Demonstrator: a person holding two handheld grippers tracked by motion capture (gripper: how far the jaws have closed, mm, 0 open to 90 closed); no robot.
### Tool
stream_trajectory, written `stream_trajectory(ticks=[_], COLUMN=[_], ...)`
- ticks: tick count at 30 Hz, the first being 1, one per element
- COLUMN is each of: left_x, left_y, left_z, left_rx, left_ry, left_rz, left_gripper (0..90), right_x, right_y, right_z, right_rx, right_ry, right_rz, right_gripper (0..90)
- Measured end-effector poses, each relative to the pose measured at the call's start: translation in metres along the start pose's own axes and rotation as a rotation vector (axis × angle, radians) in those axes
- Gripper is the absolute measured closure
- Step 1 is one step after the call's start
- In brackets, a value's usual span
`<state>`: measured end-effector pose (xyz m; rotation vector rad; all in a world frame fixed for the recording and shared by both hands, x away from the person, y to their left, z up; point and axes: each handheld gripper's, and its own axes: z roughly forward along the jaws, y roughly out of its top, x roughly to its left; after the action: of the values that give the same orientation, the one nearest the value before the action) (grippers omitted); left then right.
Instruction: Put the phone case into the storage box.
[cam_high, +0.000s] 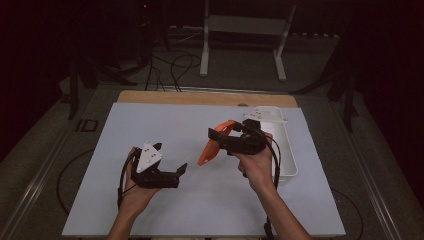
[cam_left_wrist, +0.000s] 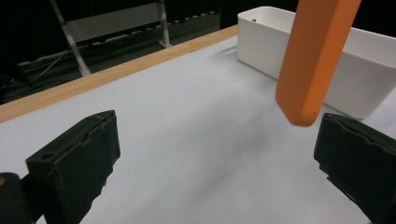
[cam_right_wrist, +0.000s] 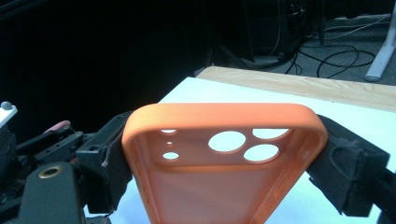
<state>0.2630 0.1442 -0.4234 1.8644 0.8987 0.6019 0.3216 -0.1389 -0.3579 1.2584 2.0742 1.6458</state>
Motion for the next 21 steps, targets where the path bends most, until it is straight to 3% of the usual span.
stream_trajectory(ticks=[21], left_x=[0.021], left_y=[-0.024], left_z=[-0.016], left_rx=[0.013], left_ry=[0.039], left_rz=[-0.020], left_gripper=[0.8], right_x=[-0.009], right_y=[0.013], right_z=[-0.004], right_rx=[-0.013], right_ry=[-0.047], right_rz=[-0.025], right_gripper=[16.4])
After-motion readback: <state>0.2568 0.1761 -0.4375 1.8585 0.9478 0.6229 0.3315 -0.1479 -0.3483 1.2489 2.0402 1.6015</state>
